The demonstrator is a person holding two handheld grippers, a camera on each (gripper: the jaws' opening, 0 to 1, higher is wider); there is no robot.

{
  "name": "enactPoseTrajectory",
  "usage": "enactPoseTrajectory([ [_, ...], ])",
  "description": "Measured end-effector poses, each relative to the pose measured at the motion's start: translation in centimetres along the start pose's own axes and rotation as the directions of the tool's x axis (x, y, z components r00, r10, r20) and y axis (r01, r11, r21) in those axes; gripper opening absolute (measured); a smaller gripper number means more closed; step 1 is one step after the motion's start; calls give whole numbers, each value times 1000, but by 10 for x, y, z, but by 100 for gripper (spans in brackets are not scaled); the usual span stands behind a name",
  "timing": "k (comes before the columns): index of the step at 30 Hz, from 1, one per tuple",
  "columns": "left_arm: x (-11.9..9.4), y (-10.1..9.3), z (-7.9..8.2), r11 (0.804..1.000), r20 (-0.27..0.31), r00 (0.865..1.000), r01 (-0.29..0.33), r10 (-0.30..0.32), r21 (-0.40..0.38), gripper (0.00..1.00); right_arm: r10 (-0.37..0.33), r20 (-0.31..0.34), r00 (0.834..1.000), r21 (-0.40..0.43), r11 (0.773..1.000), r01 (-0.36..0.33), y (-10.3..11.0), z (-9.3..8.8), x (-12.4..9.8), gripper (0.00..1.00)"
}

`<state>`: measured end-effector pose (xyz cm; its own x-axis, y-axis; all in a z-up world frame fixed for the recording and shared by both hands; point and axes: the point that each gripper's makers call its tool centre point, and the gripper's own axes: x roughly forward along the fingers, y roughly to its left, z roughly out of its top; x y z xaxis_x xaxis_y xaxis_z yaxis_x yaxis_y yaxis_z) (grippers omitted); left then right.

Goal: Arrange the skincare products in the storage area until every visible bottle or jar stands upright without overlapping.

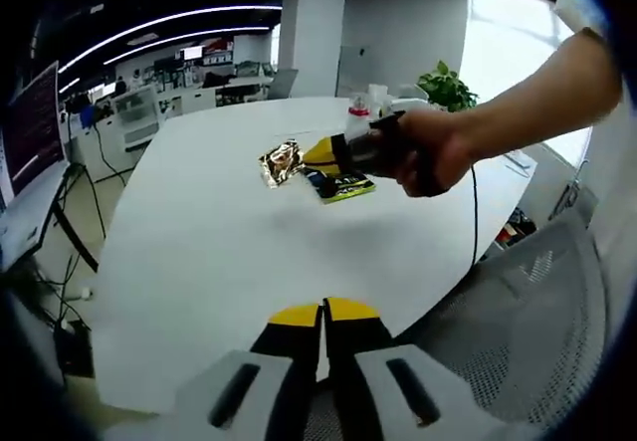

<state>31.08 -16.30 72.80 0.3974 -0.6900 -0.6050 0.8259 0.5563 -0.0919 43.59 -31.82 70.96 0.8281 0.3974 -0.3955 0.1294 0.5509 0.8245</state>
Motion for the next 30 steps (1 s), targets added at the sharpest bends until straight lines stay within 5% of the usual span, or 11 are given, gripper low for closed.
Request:
enactPoseTrajectory([
  [12,1,4,-6,1000,-22,1000,-14,14,12,0,-205,-64,977,11,978,206,-46,5,16,0],
  [30,1,5,-7,1000,-26,1000,-16,17,18,0,-310,-130,942,2,950,313,-70,1,6,0],
])
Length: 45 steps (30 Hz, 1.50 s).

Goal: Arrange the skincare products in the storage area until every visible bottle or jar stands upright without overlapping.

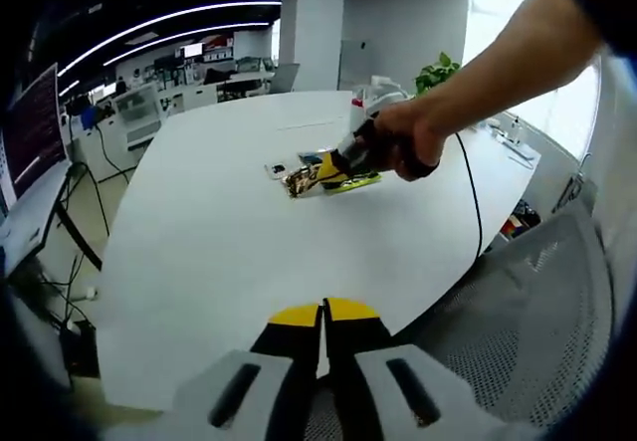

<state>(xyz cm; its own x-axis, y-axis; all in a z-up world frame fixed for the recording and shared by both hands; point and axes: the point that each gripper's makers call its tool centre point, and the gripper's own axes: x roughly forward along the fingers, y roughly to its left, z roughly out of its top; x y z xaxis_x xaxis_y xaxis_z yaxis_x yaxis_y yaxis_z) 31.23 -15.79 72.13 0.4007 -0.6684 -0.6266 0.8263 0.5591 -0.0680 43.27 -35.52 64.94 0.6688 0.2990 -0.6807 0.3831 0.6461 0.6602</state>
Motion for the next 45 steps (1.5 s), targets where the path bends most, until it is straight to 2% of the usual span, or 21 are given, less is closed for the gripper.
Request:
enactPoseTrajectory([
  [10,0,1,-1,1000,-6,1000,-8,8,2,0,-29,-50,998,-114,993,23,-1,-2,4,0],
  [18,1,2,-2,1000,-9,1000,-12,12,4,0,-47,-48,998,-134,990,40,-4,3,5,0],
  [26,1,2,-2,1000,-10,1000,-12,12,5,0,-47,-66,997,-155,987,36,-4,-2,1,0],
  [30,1,2,-2,1000,-10,1000,-12,12,6,0,-23,-74,997,-165,986,10,1,-3,0,0],
  [35,1,1,-2,1000,-8,1000,-11,11,7,0,-25,-72,997,-164,986,13,3,-4,0,4],
  [45,0,2,-2,1000,-6,1000,-14,14,8,0,-39,-87,995,-195,981,22,3,-11,-2,4],
])
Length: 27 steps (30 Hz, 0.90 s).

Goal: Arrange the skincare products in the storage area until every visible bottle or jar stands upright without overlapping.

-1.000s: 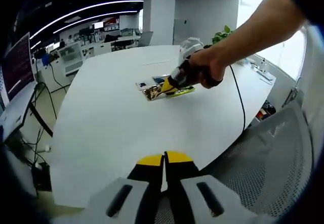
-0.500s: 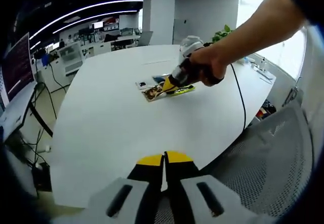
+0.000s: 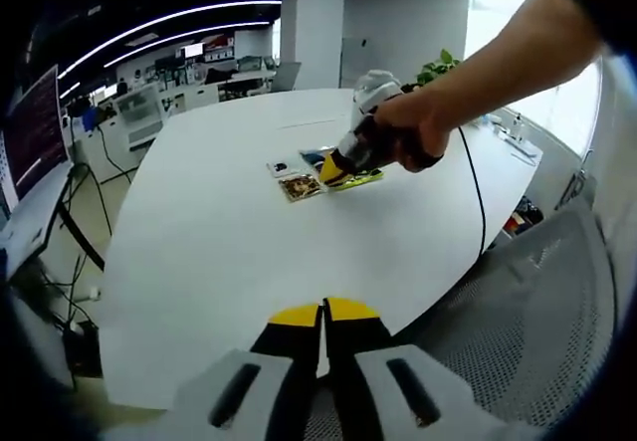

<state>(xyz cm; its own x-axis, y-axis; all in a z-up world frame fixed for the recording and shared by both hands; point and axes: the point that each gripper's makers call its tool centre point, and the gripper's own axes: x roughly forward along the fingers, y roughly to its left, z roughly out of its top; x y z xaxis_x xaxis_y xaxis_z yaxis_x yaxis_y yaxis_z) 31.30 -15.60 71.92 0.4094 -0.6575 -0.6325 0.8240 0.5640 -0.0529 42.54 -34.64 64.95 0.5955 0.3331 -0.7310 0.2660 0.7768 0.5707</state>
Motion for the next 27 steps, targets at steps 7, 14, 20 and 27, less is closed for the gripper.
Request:
enactPoseTrajectory([
  [7,0,0,0,1000,1,1000,0,0,2,0,0,-2,1000,-26,1000,0,4,-6,-4,4],
  [14,0,0,1,1000,1,1000,1,-1,4,0,10,-7,1000,-41,999,-11,10,-16,-14,5],
  [20,0,0,1,1000,3,1000,1,-1,5,0,91,-12,996,-129,987,-92,32,-34,-36,5],
  [27,1,-1,-1,1000,-4,1000,8,-8,13,0,202,165,965,-230,960,-161,56,-37,-85,8],
])
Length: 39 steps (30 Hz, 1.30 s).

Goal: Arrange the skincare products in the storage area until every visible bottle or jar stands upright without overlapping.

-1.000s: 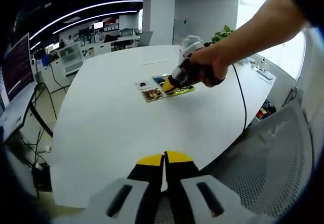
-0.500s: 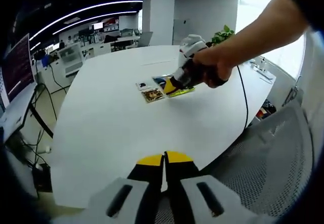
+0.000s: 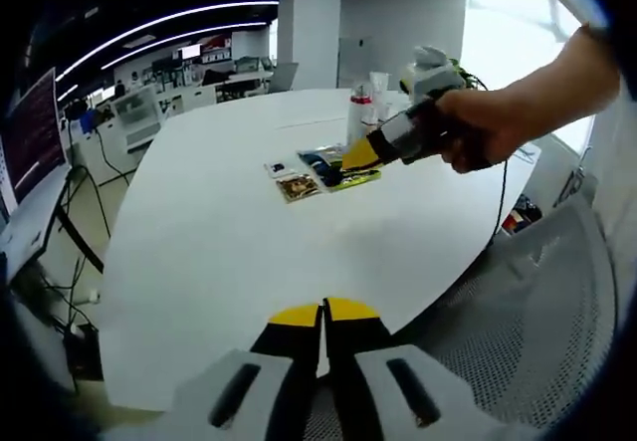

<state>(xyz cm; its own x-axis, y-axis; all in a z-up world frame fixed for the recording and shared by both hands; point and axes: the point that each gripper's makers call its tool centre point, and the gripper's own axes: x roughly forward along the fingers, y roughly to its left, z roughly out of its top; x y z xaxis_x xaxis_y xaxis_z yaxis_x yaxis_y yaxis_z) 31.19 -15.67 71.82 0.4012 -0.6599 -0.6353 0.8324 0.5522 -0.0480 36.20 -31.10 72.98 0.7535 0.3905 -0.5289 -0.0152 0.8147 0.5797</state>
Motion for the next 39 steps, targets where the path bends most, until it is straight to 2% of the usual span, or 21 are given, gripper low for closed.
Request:
enactPoseTrajectory([
  [4,1,-1,-2,1000,-12,1000,4,-4,7,0,-3,70,998,-36,999,5,8,-1,-29,14],
  [5,1,-1,-2,1000,-14,1000,5,-5,10,0,-1,109,994,-71,997,9,12,2,-37,15],
  [8,1,-1,-2,1000,-12,1000,8,-8,11,0,10,148,989,-157,988,14,23,3,-57,19],
  [12,-1,3,2,1000,13,1000,-12,12,23,0,22,207,978,-315,948,46,37,6,-84,29],
  [16,-2,2,4,999,19,1000,-10,9,33,0,29,245,969,-434,897,83,49,-4,-110,41],
  [18,-3,2,8,1000,39,999,-9,8,30,0,20,263,965,-477,872,112,47,-9,-118,47],
  [21,-6,2,13,999,67,998,-12,10,35,0,-3,277,961,-503,851,148,42,-18,-126,60],
  [23,-7,2,16,999,83,997,-9,6,37,0,-15,287,958,-508,846,165,38,-22,-130,68],
  [26,-9,3,25,999,130,991,-16,12,29,8,-30,303,953,-509,840,188,38,-26,-132,74],
  [28,-11,7,32,999,171,985,-33,31,11,17,-39,313,949,-536,818,210,39,-28,-131,76],
  [30,-12,10,36,999,196,979,-53,50,9,30,-40,317,948,-544,811,216,41,-30,-129,77],
  [31,-13,11,39,998,210,976,-60,58,6,35,-44,316,948,-553,803,222,41,-31,-128,78],
  [33,-15,13,45,998,245,967,-69,70,-12,46,-41,325,945,-592,771,237,43,-30,-127,78],
  [34,-16,14,48,997,263,962,-70,73,-19,49,-39,325,945,-595,768,236,44,-30,-127,78],
  [36,-18,13,52,998,284,956,-65,70,-26,54,-40,324,945,-620,746,244,47,-29,-126,79],
  [39,-20,12,56,998,303,950,-64,68,-23,59,-24,333,942,-624,744,240,54,-26,-123,79],
])
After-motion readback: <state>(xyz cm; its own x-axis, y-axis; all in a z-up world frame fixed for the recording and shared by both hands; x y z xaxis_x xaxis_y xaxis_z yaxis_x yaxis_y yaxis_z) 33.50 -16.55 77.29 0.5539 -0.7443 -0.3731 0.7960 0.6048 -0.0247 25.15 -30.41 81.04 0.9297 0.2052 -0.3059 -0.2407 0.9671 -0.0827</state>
